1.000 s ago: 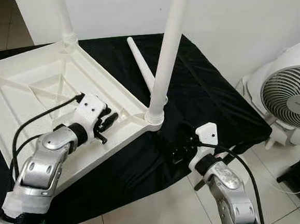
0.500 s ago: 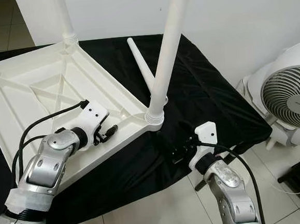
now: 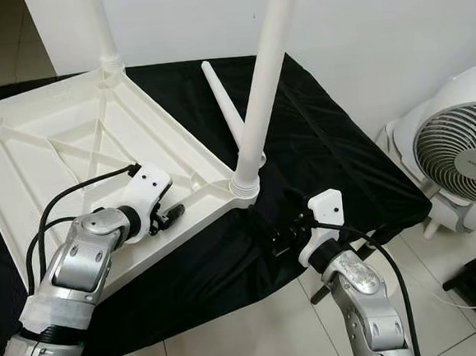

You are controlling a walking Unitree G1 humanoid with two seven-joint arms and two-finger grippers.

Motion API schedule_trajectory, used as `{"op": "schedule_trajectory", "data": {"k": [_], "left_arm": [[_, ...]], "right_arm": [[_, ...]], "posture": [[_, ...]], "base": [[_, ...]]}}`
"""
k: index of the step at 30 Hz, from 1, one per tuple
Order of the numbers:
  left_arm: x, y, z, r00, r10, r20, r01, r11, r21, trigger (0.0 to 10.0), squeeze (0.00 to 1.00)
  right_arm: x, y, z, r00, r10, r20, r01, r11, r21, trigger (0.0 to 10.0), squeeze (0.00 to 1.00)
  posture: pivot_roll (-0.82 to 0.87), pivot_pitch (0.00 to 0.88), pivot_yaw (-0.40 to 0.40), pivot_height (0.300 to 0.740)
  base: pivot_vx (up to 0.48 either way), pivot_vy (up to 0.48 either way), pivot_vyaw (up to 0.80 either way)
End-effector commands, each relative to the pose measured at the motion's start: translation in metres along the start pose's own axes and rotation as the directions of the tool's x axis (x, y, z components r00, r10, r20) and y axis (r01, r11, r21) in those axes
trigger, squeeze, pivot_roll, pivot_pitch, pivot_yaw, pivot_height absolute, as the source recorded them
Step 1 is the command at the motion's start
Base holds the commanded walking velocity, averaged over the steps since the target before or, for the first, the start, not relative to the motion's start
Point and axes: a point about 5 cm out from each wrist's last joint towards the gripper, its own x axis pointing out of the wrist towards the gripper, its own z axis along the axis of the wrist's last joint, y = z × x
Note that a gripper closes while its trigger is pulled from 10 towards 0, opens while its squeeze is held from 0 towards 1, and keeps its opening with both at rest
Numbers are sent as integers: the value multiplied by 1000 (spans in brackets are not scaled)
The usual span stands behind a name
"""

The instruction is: Building children table

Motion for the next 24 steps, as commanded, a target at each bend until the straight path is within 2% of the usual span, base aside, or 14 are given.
{"op": "schedule_trajectory", "data": {"k": [1, 3, 4, 5, 6, 7, 10, 12, 21, 24], "left_arm": [[0, 19, -20, 950, 290, -112, -295, 955, -30, 10000, 0], [0, 19, -20, 950, 290, -112, -295, 955, -30, 10000, 0], [-1, 23, -20, 938, 324, -126, -331, 943, -40, 10000, 0], [-2, 27, -20, 921, 365, -139, -374, 926, -47, 1137, 0], [-2, 27, -20, 921, 365, -139, -374, 926, -47, 1137, 0], [-2, 30, -20, 909, 390, -147, -401, 914, -59, 0, 0], [-3, 33, -20, 894, 421, -152, -433, 900, -52, 0, 0], [-5, 42, -18, 854, 500, -148, -512, 857, -63, 0, 0], [-12, 49, -16, 811, 568, -141, -578, 815, -41, 0, 0], [-22, 55, -22, 784, 600, -161, -611, 791, -30, 0, 0]], "right_arm": [[0, -1, 2, 1000, -1, -3, 1, 1000, -10, 10000, 0], [0, -1, 2, 1000, -1, -3, 1, 1000, -10, 10000, 0], [1, 0, 1, 1000, 0, -3, 0, 1000, -10, 10000, 0], [2, 2, 1, 1000, 1, -2, -1, 1000, -7, 10000, 0], [2, 2, 1, 1000, 1, -2, -1, 1000, -7, 10000, 0], [3, 3, 1, 1000, 2, -1, -2, 1000, -6, 10000, 0], [4, 3, 1, 1000, 1, 1, -1, 1000, -6, 10000, 0], [6, 3, 3, 1000, -14, 12, 14, 1000, -4, 10000, 0], [7, 5, 3, 1000, -22, 16, 22, 1000, 1, 10000, 0], [7, 4, 3, 999, -28, 17, 28, 1000, 1, 10000, 0]], "posture": [[43, 76, -64, 740], [43, 76, -64, 740], [43, 76, -64, 740], [46, 76, -63, 740], [46, 76, -63, 740], [45, 76, -62, 740], [45, 75, -62, 740], [42, 75, -61, 740], [40, 77, -59, 740], [45, 84, -62, 740]], "base": [[0, 0, 0], [0, 0, 0], [0, 0, 0], [0, 0, 0], [0, 0, 0], [0, 0, 0], [0, 0, 0], [0, 0, 0], [0, 0, 0], [0, 0, 0]]}}
